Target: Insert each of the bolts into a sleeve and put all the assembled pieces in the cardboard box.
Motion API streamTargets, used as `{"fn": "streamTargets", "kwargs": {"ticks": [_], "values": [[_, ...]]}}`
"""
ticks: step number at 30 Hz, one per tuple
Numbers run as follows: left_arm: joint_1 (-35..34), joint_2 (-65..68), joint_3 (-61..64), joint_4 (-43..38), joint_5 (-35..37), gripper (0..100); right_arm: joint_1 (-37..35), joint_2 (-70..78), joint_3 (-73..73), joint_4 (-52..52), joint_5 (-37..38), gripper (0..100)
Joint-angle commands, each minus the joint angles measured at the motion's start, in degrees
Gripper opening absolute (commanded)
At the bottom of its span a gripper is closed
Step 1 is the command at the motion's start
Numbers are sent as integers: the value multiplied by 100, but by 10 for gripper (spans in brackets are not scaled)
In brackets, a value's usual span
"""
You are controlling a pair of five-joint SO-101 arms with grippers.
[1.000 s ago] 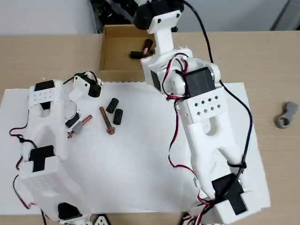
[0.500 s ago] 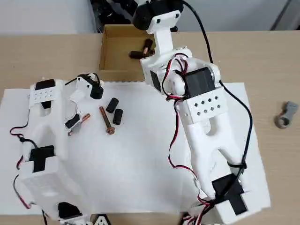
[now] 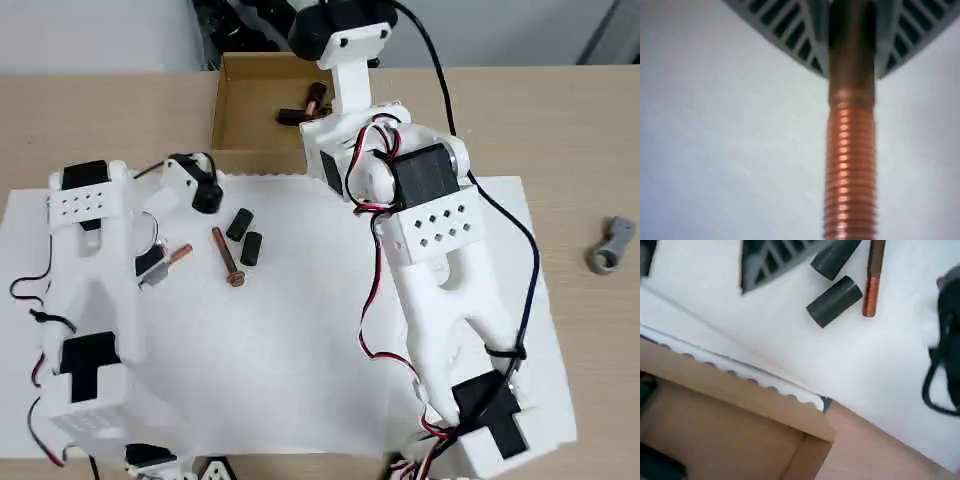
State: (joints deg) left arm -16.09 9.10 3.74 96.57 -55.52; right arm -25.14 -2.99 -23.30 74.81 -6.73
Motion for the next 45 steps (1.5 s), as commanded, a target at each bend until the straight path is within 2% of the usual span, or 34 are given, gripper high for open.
{"fn": "streamTargets", "kwargs": {"ticks": [1,5,11,15,19,23,28,32,37,40,45], "values": [[70,-853,-101,387,-527,6,13,-295,-281,31,-149,111],[290,-1899,127,387,-695,6,13,-295,-281,171,-149,111],[791,-3657,1253,387,-1011,6,145,-497,-281,637,-158,111],[818,-4387,2053,378,-1987,6,637,-804,-281,857,-158,111],[791,-4510,2519,246,-2866,6,1288,-1042,-281,1376,-158,111],[791,-4510,2905,-334,-3437,6,1868,-1253,-281,1727,-158,110],[826,-4308,3987,-1749,-3429,6,2070,-1622,-273,1754,-158,110],[826,-3727,4163,-2251,-3437,6,2088,-1789,9,1719,-158,110],[818,-2971,3899,-2338,-3402,8,2062,-2132,642,1455,-158,110],[818,-2734,3503,-2084,-3086,17,2062,-2466,1090,1147,-141,110],[862,-2620,2844,-1723,-2470,96,2062,-3046,2022,804,-114,110]]}}
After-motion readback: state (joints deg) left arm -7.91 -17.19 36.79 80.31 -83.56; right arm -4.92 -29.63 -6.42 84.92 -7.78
